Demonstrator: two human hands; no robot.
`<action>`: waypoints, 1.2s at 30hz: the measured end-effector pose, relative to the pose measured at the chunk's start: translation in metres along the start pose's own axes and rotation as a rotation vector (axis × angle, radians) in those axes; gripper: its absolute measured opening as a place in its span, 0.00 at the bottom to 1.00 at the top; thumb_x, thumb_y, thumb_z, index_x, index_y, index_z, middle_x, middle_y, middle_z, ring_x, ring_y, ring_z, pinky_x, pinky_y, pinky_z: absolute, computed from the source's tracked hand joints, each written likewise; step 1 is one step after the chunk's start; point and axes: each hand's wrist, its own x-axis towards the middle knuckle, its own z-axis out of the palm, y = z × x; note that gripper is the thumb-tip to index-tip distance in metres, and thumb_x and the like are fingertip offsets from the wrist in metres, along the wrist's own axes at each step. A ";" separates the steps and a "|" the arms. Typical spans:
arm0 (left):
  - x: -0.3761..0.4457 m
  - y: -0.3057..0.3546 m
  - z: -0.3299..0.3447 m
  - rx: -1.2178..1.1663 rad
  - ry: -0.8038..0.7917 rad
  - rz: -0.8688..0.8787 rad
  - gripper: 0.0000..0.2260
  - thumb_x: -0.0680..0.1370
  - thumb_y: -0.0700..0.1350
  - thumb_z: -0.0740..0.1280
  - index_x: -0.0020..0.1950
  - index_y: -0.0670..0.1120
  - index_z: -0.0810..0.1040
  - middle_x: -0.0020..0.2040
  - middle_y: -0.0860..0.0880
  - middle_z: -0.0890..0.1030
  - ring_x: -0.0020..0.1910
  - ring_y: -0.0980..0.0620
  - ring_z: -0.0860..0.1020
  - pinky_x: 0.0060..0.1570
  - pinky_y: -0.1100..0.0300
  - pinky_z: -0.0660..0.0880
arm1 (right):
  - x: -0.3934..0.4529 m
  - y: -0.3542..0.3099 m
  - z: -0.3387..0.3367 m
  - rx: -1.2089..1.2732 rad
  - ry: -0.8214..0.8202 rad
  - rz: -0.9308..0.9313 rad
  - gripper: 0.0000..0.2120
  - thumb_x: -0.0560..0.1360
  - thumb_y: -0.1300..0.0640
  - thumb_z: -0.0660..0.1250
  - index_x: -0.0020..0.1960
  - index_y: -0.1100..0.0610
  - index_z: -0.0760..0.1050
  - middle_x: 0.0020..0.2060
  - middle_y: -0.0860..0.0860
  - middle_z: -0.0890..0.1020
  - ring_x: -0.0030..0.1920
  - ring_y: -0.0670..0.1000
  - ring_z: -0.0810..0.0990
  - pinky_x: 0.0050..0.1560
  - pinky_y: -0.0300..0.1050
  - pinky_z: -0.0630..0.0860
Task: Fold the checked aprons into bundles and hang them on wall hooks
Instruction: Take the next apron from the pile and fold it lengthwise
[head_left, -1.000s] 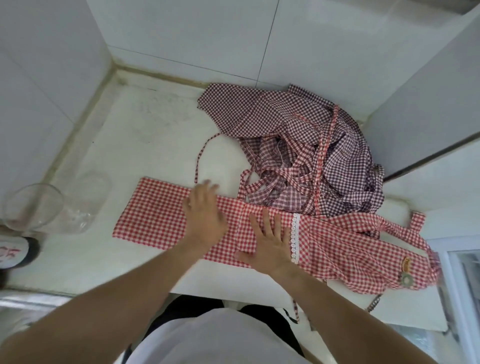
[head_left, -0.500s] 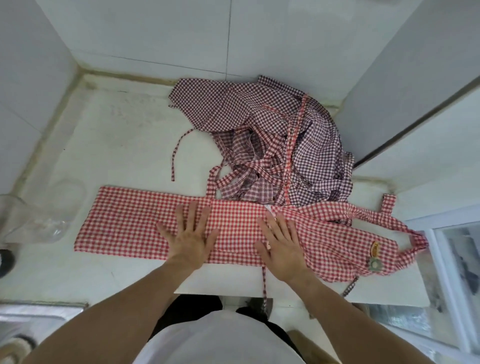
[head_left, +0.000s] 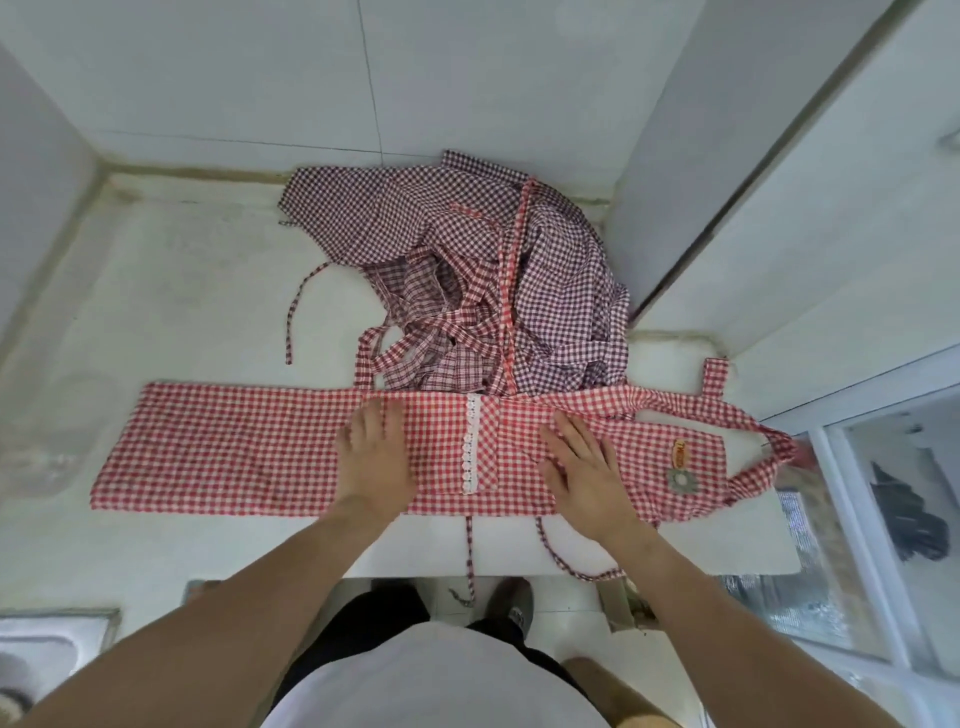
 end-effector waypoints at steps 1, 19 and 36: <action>-0.005 0.017 0.004 -0.045 -0.012 0.036 0.37 0.79 0.55 0.61 0.79 0.46 0.44 0.79 0.38 0.49 0.79 0.37 0.50 0.76 0.38 0.52 | -0.001 0.001 -0.006 0.035 0.039 0.007 0.29 0.80 0.41 0.45 0.77 0.50 0.63 0.79 0.46 0.57 0.79 0.48 0.50 0.79 0.61 0.45; -0.002 0.004 0.035 0.086 -0.303 0.061 0.40 0.72 0.75 0.42 0.75 0.60 0.26 0.74 0.46 0.21 0.74 0.45 0.24 0.68 0.26 0.36 | 0.015 0.071 -0.155 0.386 -0.573 0.102 0.17 0.74 0.41 0.69 0.58 0.49 0.81 0.52 0.44 0.85 0.52 0.45 0.83 0.62 0.47 0.76; -0.009 -0.032 0.046 -0.043 -0.094 -0.014 0.50 0.58 0.81 0.26 0.76 0.59 0.29 0.75 0.53 0.26 0.75 0.53 0.28 0.68 0.30 0.31 | 0.031 0.107 -0.137 0.856 -0.231 0.458 0.46 0.41 0.42 0.87 0.55 0.57 0.81 0.54 0.54 0.84 0.56 0.57 0.83 0.63 0.60 0.77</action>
